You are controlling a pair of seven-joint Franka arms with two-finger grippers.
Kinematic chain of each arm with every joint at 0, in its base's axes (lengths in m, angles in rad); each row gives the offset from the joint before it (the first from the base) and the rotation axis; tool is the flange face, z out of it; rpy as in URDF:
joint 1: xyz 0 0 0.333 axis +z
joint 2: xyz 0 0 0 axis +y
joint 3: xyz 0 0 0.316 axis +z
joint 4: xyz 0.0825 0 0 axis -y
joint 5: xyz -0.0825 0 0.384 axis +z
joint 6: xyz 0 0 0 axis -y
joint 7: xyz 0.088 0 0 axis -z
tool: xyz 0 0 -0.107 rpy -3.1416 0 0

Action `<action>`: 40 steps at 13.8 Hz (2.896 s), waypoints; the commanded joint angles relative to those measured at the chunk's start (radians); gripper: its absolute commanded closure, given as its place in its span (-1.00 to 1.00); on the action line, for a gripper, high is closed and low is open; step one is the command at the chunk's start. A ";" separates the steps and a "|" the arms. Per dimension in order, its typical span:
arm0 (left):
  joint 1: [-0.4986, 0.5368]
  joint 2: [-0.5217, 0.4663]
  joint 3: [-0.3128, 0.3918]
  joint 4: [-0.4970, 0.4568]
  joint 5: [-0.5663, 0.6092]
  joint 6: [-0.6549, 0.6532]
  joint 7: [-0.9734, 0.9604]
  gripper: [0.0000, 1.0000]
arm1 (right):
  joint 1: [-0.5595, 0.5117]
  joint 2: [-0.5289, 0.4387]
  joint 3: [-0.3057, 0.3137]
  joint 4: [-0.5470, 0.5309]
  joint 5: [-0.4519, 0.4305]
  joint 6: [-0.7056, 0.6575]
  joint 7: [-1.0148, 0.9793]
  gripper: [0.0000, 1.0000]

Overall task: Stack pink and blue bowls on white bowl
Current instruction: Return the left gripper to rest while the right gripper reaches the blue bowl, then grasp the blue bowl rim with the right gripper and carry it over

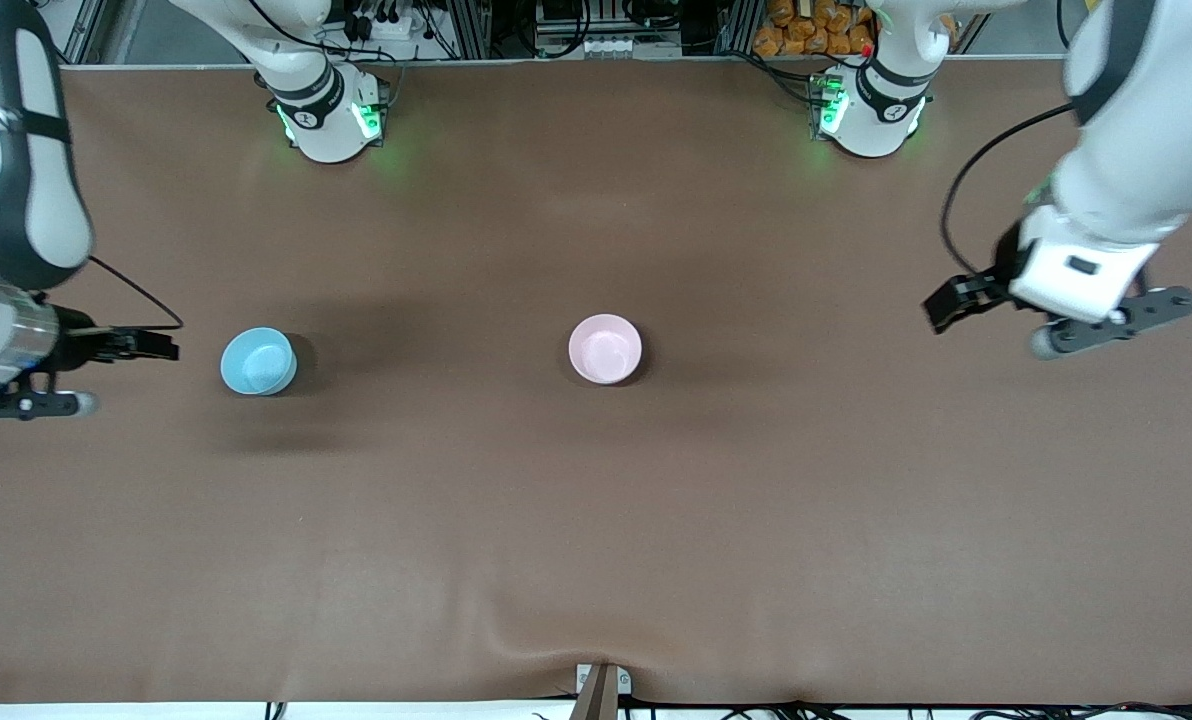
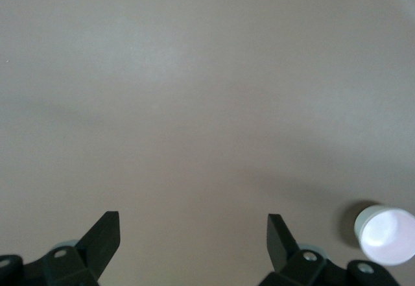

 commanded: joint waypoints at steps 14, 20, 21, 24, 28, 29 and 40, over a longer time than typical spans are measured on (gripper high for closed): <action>-0.017 -0.140 0.175 -0.102 -0.069 -0.046 0.265 -1.00 | -0.098 0.082 0.011 -0.389 0.012 0.577 -0.197 -0.27; -0.022 -0.129 0.173 -0.093 -0.068 -0.040 0.270 -1.00 | -0.095 0.091 0.012 -0.424 0.013 0.630 -0.207 0.90; -0.020 -0.129 0.172 -0.091 -0.068 -0.036 0.271 -1.00 | -0.092 0.089 0.014 -0.423 0.013 0.625 -0.204 1.00; -0.028 -0.127 0.169 -0.093 -0.068 -0.036 0.270 -1.00 | -0.083 0.073 0.020 -0.416 0.016 0.582 -0.197 1.00; -0.026 -0.126 0.169 -0.093 -0.068 -0.036 0.270 -1.00 | -0.019 0.034 0.022 -0.290 0.243 0.327 -0.185 1.00; -0.026 -0.126 0.169 -0.093 -0.068 -0.036 0.270 -1.00 | 0.000 0.036 0.022 -0.254 0.257 0.294 -0.137 1.00; -0.023 -0.127 0.169 -0.091 -0.068 -0.030 0.270 -1.00 | 0.564 0.107 0.065 -0.013 0.262 0.289 0.745 1.00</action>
